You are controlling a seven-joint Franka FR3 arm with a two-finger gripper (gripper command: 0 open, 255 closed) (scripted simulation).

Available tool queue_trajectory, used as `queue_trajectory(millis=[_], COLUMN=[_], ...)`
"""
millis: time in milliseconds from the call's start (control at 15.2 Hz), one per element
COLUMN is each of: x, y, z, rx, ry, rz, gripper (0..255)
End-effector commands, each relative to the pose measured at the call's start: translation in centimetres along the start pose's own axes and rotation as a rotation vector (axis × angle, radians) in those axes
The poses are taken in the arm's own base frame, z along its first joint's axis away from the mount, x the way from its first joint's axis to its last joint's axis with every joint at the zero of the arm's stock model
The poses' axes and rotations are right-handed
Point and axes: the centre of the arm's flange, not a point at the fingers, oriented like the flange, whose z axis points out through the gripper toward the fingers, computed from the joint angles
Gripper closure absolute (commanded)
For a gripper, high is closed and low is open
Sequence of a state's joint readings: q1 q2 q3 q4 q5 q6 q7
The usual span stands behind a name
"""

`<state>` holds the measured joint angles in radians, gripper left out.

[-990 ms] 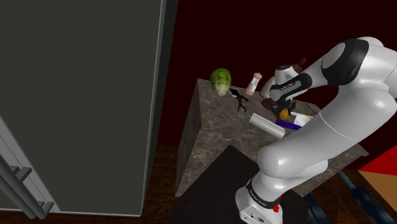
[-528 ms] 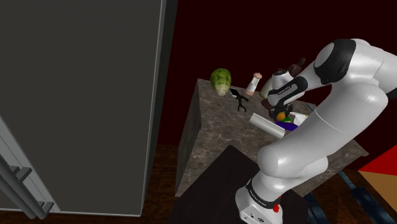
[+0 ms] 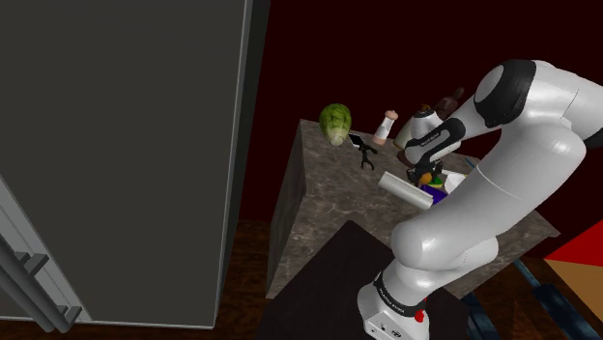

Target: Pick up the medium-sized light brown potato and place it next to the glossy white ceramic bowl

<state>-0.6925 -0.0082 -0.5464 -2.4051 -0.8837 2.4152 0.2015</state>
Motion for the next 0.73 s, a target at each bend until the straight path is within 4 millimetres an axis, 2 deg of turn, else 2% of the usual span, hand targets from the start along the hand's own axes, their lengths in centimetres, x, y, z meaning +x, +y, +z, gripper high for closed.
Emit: queue_trajectory(millis=[0,330,594,660], x=[0.0,0.0,0.0,0.0], y=[0.0,0.0,0.0,0.0], z=[0.0,0.0,-5.0,-5.0], rx=[0.000,0.000,0.000,0.000], ry=[0.000,0.000,0.000,0.000], rz=[0.000,0.000,0.000,0.000], gripper=[0,0,0,0])
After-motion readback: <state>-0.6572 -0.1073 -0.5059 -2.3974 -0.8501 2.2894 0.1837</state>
